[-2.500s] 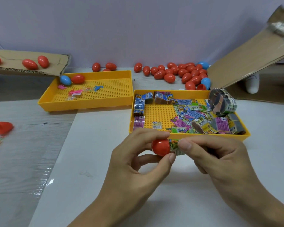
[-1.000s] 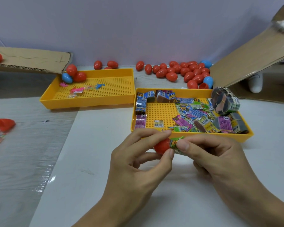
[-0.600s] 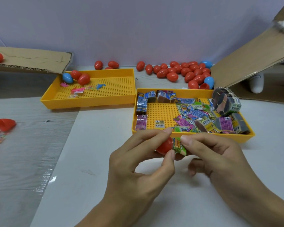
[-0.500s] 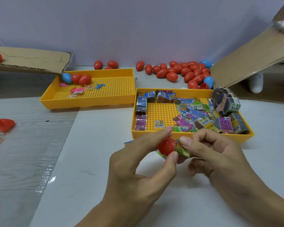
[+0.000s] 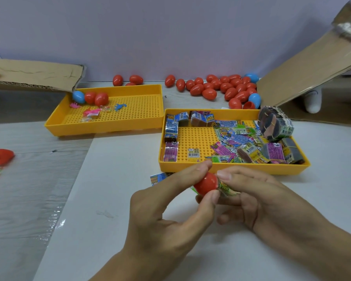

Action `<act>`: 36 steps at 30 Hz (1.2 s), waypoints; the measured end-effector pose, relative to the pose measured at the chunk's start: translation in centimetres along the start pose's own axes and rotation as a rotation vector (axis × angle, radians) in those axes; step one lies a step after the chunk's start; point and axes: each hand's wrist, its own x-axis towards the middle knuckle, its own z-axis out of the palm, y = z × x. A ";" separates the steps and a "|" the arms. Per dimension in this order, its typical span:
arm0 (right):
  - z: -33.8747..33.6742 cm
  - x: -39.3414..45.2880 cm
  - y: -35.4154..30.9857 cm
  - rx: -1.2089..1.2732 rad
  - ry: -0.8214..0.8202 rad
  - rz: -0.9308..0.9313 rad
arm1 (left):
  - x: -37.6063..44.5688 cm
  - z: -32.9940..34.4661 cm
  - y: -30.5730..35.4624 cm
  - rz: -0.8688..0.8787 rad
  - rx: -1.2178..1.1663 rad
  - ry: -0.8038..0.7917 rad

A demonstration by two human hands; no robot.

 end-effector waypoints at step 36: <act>-0.6 0.0 -0.5 0.052 0.081 0.088 | 0.8 -0.3 -0.9 -0.305 -0.282 -0.227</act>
